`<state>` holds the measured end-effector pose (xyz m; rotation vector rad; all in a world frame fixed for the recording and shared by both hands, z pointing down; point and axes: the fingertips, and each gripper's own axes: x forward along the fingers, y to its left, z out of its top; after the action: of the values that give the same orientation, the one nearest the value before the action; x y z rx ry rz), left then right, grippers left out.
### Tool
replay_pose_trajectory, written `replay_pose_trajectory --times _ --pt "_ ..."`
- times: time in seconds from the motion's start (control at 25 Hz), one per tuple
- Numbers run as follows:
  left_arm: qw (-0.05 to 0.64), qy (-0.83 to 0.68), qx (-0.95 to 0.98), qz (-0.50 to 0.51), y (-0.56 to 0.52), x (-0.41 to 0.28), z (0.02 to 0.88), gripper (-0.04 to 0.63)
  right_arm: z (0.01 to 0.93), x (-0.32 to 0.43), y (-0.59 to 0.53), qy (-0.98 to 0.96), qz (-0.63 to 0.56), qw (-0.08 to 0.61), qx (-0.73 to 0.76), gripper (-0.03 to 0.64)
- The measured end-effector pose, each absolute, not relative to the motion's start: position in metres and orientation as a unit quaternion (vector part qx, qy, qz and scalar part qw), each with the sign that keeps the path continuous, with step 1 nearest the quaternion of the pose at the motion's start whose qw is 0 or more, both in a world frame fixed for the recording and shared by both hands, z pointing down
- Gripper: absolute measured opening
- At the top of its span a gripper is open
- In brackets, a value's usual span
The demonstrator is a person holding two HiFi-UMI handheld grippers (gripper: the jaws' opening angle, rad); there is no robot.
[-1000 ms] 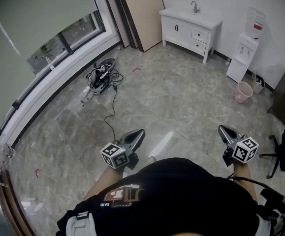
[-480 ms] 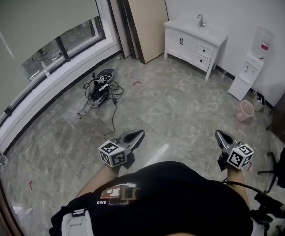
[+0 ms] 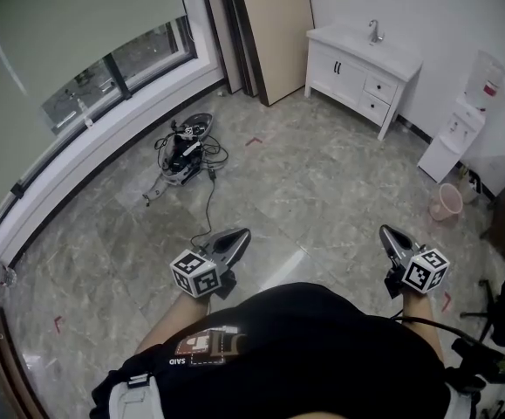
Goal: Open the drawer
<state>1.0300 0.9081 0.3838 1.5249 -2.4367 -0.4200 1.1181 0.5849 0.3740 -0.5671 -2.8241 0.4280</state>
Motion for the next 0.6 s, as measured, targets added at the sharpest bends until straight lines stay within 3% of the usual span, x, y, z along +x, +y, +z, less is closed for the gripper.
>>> replay_pose_trajectory --times 0.6 --pt "0.086 -0.864 0.473 -0.149 0.775 0.954 0.367 0.0 0.364 1.012 0.443 -0.953 0.129 0.104 -0.256 -0.002"
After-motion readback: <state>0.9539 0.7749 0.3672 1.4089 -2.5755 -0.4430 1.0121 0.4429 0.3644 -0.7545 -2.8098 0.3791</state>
